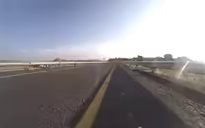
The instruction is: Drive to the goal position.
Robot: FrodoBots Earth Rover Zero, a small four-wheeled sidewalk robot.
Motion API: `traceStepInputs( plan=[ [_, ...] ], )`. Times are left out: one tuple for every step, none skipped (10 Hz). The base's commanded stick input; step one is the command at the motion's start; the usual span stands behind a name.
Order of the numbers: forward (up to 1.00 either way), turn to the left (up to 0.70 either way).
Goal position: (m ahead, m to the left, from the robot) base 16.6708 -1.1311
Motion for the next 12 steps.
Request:
traceStepInputs(
  plan=[
    [0.50,0.00],
    [0.50,0.00],
    [0.50,0.00],
    [0.50,0.00],
    [0.50,0.00],
    [0.50,0.00],
    [0.50,0.00],
    [0.50,0.00],
    [0.50,0.00],
    [0.50,0.00],
    [0.50,0.00],
    [0.50,0.00]
  ],
)
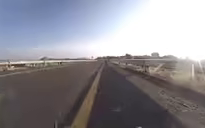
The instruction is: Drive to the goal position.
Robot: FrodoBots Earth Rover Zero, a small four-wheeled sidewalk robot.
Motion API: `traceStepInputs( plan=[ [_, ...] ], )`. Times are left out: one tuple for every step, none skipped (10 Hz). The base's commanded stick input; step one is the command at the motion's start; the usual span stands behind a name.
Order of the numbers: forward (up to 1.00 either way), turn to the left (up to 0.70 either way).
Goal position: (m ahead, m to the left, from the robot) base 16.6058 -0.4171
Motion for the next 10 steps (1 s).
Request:
traceStepInputs(
  plan=[
    [0.50,0.00],
    [0.50,0.00],
    [0.50,0.00],
    [0.50,0.00],
    [0.50,0.00],
    [0.50,0.00],
    [0.50,0.00],
    [0.50,0.00],
    [0.50,0.00],
    [0.50,0.00]
  ],
)
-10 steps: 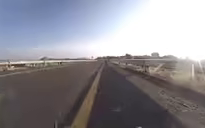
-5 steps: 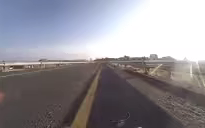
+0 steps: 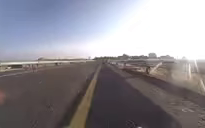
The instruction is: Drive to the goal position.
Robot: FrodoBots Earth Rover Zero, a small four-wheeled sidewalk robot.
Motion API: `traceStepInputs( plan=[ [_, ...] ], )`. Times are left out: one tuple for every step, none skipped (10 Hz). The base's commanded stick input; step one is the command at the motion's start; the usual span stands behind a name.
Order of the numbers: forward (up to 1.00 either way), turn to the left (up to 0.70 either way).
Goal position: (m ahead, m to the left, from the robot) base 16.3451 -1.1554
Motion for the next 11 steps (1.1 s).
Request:
traceStepInputs(
  plan=[
    [0.50,0.00],
    [0.50,0.00],
    [0.50,0.00],
    [0.50,0.00],
    [0.50,0.00],
    [0.50,0.00],
    [0.50,0.00],
    [0.50,0.00],
    [0.50,0.00],
    [0.50,0.00],
    [0.50,0.00]
  ],
)
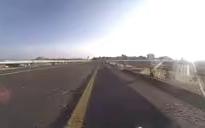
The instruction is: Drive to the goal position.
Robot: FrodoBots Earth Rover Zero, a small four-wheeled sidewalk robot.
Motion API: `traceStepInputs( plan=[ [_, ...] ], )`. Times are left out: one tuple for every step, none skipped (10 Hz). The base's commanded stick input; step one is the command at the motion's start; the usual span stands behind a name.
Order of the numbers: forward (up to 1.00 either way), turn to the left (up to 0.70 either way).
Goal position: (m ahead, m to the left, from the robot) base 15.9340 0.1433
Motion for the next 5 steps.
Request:
traceStepInputs(
  plan=[
    [0.50,0.00],
    [0.50,0.00],
    [0.50,0.00],
    [0.50,0.00],
    [0.50,0.00]
  ],
)
